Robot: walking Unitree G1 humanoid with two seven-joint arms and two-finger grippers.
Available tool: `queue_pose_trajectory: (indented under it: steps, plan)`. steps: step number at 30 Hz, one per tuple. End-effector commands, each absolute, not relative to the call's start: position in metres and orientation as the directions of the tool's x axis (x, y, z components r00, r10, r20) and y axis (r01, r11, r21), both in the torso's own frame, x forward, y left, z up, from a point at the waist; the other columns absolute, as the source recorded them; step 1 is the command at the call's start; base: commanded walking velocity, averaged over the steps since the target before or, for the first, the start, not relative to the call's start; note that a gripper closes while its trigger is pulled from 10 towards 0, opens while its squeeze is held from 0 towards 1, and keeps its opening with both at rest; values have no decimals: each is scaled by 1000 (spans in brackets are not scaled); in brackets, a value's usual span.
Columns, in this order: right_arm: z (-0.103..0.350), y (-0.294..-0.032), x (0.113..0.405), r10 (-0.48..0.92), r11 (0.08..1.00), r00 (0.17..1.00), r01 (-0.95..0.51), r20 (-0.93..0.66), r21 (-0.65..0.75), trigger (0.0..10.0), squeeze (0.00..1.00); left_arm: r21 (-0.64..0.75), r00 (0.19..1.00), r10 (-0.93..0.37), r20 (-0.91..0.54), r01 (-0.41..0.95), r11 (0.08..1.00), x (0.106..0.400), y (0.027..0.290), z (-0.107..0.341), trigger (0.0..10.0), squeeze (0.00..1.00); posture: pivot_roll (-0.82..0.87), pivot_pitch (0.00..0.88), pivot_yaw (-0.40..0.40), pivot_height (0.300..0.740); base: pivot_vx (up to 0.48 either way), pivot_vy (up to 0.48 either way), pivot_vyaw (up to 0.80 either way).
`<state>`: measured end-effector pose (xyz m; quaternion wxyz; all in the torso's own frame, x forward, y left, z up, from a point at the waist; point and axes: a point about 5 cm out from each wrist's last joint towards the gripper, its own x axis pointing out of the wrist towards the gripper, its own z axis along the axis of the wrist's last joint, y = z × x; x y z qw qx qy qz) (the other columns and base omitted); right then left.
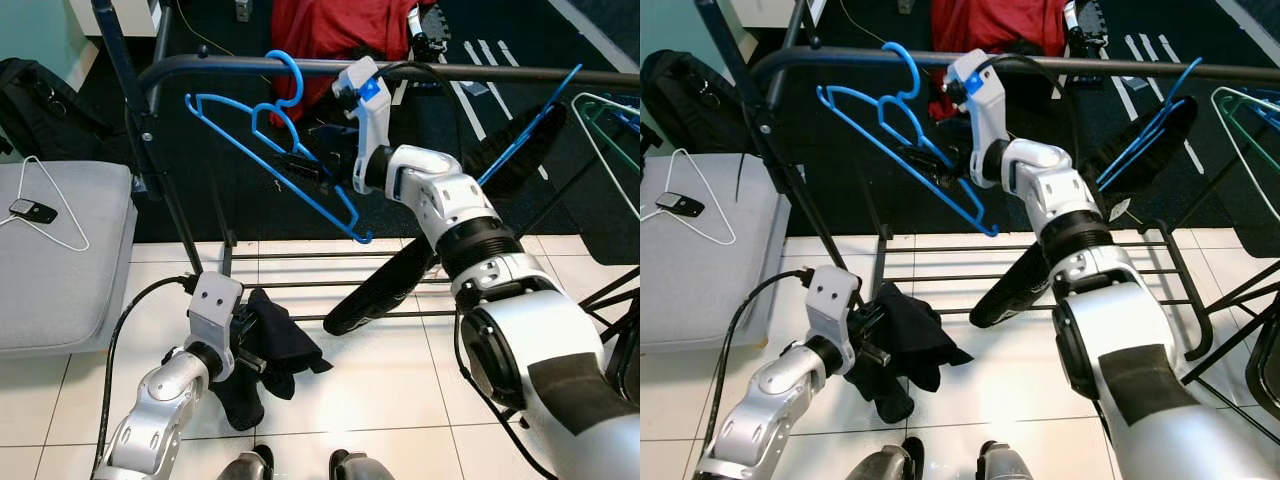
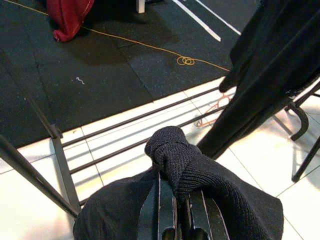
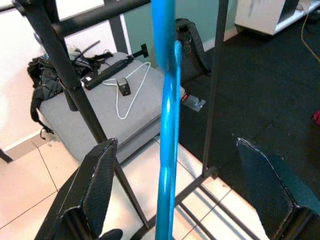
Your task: Hang hanger
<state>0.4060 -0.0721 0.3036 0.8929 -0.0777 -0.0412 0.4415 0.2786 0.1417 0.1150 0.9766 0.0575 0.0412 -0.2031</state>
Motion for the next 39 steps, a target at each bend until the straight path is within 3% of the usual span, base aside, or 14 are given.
queue_pose_trajectory:
  steps: [1, 3, 4, 5, 6, 7, 29, 39]
  plan:
    - [307, -71, 406, 800, 592, 600, -785, 16, -181, 10000, 0, 108, 914, -391, -106, 401, 909, 275, 144, 116, 10000, 0, -107, 304, -85, 740, 0, 0, 0]
    - [311, -69, 406, 803, 589, 596, -786, 25, -187, 9569, 0, 115, 917, -384, -105, 395, 912, 275, 145, 117, 10000, 0, -106, 293, -93, 740, 0, 0, 0]
    - [311, -68, 406, 802, 590, 596, -785, 26, -188, 2667, 0, 118, 918, -382, -105, 393, 912, 276, 146, 117, 10000, 0, -106, 293, -93, 740, 0, 0, 0]
    - [311, -68, 407, 802, 590, 596, -785, 26, -189, 980, 0, 120, 919, -380, -107, 391, 912, 276, 146, 117, 10000, 0, -106, 293, -93, 740, 0, 0, 0]
    - [311, -68, 407, 802, 590, 596, -785, 26, -189, 980, 0, 120, 919, -380, -107, 391, 912, 276, 146, 117, 10000, 0, -106, 293, -93, 740, 0, 0, 0]
    - [311, -68, 407, 802, 590, 597, -784, 26, -190, 39, 0, 121, 919, -379, -109, 390, 913, 276, 147, 116, 10000, 0, -105, 287, -93, 740, 0, 0, 0]
    - [315, -71, 409, 797, 597, 604, -776, 33, -203, 0, 0, 134, 920, -373, -124, 388, 912, 281, 148, 116, 10000, 0, -114, 262, -95, 740, 0, 0, 0]
    - [326, -74, 404, 800, 599, 582, -776, 143, -195, 0, 0, 145, 930, -345, -131, 362, 921, 281, 147, 109, 10000, 0, -88, 182, -84, 740, 0, 0, 0]
